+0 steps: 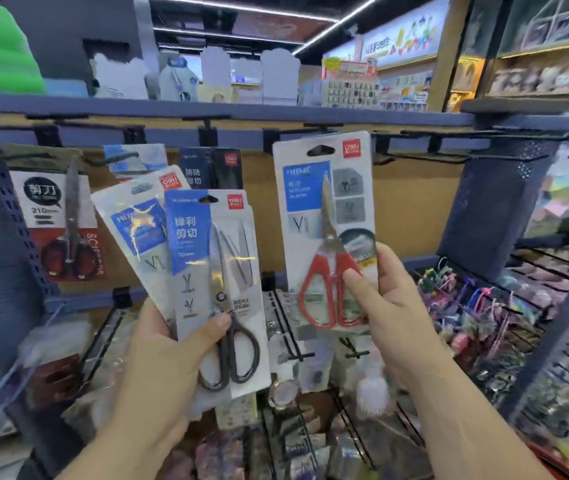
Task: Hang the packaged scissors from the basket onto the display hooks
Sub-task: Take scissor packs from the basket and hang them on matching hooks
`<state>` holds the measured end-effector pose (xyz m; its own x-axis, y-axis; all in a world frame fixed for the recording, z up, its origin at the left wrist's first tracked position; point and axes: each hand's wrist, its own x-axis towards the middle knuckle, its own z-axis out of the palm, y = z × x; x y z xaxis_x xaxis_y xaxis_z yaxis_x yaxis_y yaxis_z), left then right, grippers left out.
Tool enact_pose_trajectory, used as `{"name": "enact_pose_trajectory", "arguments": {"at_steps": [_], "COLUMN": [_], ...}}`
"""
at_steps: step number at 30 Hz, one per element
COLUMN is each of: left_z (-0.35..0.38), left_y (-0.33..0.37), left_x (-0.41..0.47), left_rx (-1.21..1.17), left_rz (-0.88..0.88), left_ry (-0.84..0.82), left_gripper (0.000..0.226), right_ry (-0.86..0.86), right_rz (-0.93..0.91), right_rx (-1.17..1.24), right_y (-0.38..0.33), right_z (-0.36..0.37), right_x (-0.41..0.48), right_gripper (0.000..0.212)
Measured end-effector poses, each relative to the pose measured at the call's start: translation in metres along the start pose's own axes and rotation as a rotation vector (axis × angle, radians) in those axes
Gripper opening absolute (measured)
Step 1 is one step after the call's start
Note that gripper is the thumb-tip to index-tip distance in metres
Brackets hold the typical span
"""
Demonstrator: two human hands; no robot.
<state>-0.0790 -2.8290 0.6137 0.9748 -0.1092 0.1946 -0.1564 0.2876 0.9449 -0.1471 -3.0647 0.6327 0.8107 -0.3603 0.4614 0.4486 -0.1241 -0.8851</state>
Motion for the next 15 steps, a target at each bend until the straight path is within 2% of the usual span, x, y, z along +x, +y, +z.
{"name": "enact_pose_trajectory", "arguments": {"at_steps": [6, 9, 13, 15], "left_z": [0.022, 0.024, 0.024, 0.024], "left_y": [-0.005, -0.003, -0.001, 0.000], "left_x": [-0.003, -0.001, 0.003, 0.004], "left_rx": [0.010, 0.054, 0.056, 0.061], "left_rz": [0.052, 0.080, 0.074, 0.073], "left_ry": [0.104, 0.116, 0.148, 0.155], "left_gripper": [0.041, 0.042, 0.038, 0.037], "right_ry": [-0.135, -0.129, -0.102, -0.075], "right_rz": [0.040, 0.058, 0.094, 0.107], "right_rx": [0.050, 0.063, -0.068, -0.165], "right_y": [0.016, 0.021, 0.029, 0.033], "right_z": [-0.003, -0.001, 0.002, 0.008], "right_x": [0.020, 0.027, 0.052, 0.068], "right_gripper": [0.022, 0.018, 0.005, 0.019]}}
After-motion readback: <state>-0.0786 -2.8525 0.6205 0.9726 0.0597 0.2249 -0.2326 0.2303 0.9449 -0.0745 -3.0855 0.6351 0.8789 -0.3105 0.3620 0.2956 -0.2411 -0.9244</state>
